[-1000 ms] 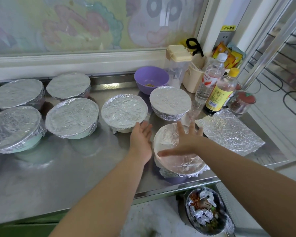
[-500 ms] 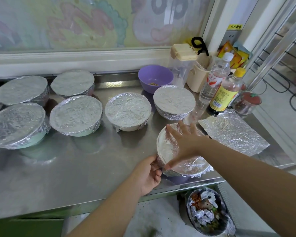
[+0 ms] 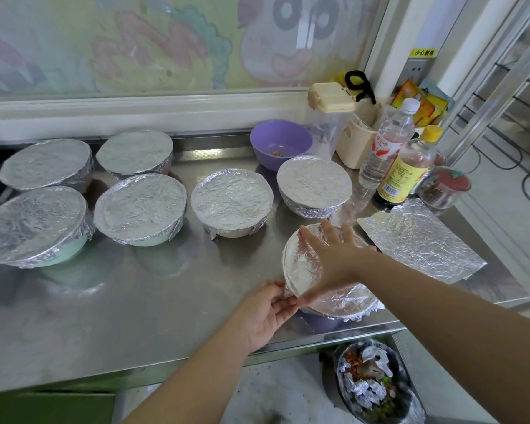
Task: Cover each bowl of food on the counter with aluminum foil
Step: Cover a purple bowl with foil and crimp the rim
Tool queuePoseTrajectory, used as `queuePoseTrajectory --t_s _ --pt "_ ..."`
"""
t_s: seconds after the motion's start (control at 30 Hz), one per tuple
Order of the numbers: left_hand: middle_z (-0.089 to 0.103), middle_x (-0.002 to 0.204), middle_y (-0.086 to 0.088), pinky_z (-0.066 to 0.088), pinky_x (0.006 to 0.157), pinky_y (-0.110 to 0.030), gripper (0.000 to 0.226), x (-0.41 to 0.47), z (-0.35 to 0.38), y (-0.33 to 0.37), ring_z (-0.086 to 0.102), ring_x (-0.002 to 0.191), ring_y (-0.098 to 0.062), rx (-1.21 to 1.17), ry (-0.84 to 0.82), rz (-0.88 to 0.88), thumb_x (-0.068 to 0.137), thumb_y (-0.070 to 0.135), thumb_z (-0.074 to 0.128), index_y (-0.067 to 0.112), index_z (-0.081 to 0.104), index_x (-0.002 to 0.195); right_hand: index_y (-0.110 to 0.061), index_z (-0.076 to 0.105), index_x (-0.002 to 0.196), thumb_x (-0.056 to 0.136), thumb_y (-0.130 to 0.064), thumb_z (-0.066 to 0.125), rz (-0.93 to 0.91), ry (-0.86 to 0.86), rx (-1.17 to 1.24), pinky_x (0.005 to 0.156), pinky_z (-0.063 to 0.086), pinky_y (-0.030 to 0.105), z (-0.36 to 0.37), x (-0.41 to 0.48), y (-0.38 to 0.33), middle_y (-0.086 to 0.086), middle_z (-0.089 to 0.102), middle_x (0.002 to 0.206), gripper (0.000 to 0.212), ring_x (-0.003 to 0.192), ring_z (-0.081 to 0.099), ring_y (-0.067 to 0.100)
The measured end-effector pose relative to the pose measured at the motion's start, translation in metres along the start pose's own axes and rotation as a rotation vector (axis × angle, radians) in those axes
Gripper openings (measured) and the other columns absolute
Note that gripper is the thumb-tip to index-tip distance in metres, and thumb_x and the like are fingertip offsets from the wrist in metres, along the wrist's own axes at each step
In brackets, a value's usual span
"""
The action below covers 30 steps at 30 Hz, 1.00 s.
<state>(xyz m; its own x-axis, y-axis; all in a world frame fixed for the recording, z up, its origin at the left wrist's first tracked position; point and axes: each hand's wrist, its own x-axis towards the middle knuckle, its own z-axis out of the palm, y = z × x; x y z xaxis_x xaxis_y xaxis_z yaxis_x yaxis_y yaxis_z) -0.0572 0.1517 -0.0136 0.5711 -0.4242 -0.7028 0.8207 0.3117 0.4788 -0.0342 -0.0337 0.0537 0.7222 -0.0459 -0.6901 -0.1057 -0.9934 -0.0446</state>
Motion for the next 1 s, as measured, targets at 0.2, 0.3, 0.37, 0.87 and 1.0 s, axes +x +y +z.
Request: queuePoseTrajectory --t_s 0.2,0.3,0.37,0.87,1.0 --pt "0.069 0.1 -0.018 0.051 0.102 -0.04 0.031 -0.006 -0.009 0.0 0.068 0.099 -0.029 0.246 -0.131 0.151 0.083 -0.014 0.064 0.003 0.057 0.109 -0.052 -0.037 0.142 0.026 -0.098 0.062 -0.004 -0.003 -0.002 0.108 0.007 0.083 0.002 0.003 0.001 -0.002 -0.044 0.157 0.159 0.142 -0.038 0.044" --pt "0.072 0.102 -0.018 0.054 0.098 -0.042 0.032 -0.003 -0.013 0.003 0.07 0.096 -0.027 0.572 -0.079 0.299 0.08 -0.004 0.076 0.002 0.061 0.107 -0.052 -0.038 0.142 0.028 -0.098 0.063 -0.01 -0.005 -0.001 0.109 0.005 0.083 0.002 0.003 0.002 -0.001 -0.045 0.157 0.159 0.141 -0.039 0.044" --pt "0.072 0.093 -0.013 0.056 0.095 -0.041 0.019 -0.002 -0.016 0.006 0.069 0.089 -0.024 0.671 -0.068 0.363 0.085 -0.004 0.072 0.002 0.064 0.1 -0.052 -0.038 0.142 0.025 -0.099 0.06 -0.01 -0.009 0.001 0.108 0.005 0.083 0.002 0.003 0.002 -0.002 -0.045 0.156 0.159 0.141 -0.039 0.044" --pt "0.073 0.068 -0.01 0.048 0.06 -0.022 0.01 0.008 -0.003 0.059 0.061 0.064 -0.018 1.22 -0.11 0.328 0.077 0.012 0.079 0.008 0.07 0.08 -0.053 -0.035 0.144 0.043 -0.092 0.072 0.004 0.025 0.004 0.108 0.006 0.084 0.003 0.005 0.002 -0.002 -0.042 0.158 0.152 0.144 -0.035 0.044" --pt "0.075 0.076 -0.014 0.051 0.059 -0.021 0.017 0.004 -0.005 0.05 0.067 0.069 -0.019 1.085 -0.003 0.255 0.08 0.015 0.081 0.009 0.066 0.081 -0.052 -0.035 0.144 0.044 -0.092 0.072 0.008 0.029 0.001 0.107 0.006 0.084 0.003 0.005 0.0 -0.002 -0.042 0.158 0.152 0.145 -0.035 0.044"
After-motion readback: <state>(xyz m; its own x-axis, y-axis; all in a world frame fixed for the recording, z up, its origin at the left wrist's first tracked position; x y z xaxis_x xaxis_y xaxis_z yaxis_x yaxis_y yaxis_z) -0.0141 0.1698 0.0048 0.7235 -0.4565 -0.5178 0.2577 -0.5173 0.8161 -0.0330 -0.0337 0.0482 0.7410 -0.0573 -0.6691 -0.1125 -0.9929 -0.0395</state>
